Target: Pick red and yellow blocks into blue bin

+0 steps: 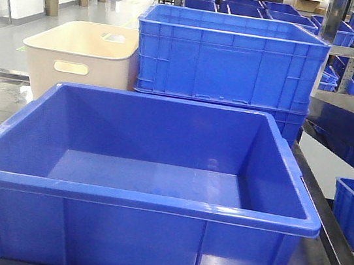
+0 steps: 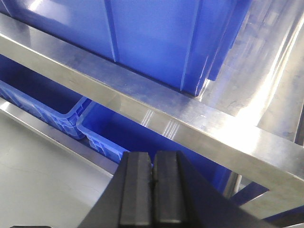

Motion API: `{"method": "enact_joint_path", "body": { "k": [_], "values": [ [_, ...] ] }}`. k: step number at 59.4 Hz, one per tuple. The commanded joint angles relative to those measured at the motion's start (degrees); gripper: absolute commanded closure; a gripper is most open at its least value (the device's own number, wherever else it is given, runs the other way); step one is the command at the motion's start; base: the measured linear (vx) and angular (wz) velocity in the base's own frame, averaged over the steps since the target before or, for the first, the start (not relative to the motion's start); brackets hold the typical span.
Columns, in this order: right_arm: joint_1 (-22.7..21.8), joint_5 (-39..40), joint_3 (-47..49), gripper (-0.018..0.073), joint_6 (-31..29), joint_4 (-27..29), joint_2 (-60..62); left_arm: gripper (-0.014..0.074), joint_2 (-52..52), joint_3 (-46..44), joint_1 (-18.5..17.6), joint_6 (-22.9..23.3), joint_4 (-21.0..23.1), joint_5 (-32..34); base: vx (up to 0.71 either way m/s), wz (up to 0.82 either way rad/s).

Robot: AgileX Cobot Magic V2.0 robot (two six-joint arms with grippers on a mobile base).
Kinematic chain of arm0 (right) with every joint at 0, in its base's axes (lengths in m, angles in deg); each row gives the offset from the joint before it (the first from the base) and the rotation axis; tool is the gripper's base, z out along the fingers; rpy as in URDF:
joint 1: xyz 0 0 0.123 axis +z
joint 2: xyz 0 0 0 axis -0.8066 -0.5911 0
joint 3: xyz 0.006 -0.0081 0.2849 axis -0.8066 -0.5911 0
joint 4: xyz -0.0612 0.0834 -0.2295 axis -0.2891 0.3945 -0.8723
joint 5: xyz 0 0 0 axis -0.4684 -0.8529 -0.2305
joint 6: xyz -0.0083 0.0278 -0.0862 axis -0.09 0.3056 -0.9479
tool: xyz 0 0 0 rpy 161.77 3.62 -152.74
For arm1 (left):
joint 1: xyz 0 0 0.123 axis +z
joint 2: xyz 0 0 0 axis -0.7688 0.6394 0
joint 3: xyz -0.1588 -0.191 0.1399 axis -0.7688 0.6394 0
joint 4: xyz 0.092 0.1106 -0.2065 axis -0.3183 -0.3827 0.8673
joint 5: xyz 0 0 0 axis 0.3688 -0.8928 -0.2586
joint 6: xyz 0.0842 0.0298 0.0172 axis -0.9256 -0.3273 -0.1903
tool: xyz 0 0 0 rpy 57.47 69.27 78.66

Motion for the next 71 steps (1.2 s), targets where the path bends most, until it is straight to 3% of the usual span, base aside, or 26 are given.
{"method": "enact_joint_path", "body": {
  "k": [1,11,31,39,47,71],
  "values": [
    [-0.2,3.7,1.7,0.0569,-0.1,-0.1,0.0,0.0563,-1.1,-0.6,0.1,-1.1,0.1,8.0,0.00,0.00],
    [-0.2,3.7,1.7,0.0569,-0.1,0.0,0.0,0.0563,-1.2,-0.6,0.1,-7.7,0.3,10.5,0.00,0.00],
    [-0.2,3.7,1.7,0.0569,-0.1,0.0,0.0,0.0563,-1.1,-0.5,0.1,-6.2,1.3,9.8,0.00,0.00],
    [-0.2,3.7,1.7,0.0569,-0.1,0.0,0.0,0.0563,-1.1,-0.5,0.1,-2.2,1.6,9.3,0.00,0.00],
    [-0.2,3.7,1.7,0.0569,-0.1,0.0,0.0,0.0563,-1.1,-0.5,0.1,7.1,-7.2,8.7,0.00,0.00],
    [-0.2,3.7,1.7,0.0569,-0.1,0.0,0.0,0.0561,-1.1,-0.6,0.1,7.1,-7.2,8.8,0.00,0.00]
  ]
}}
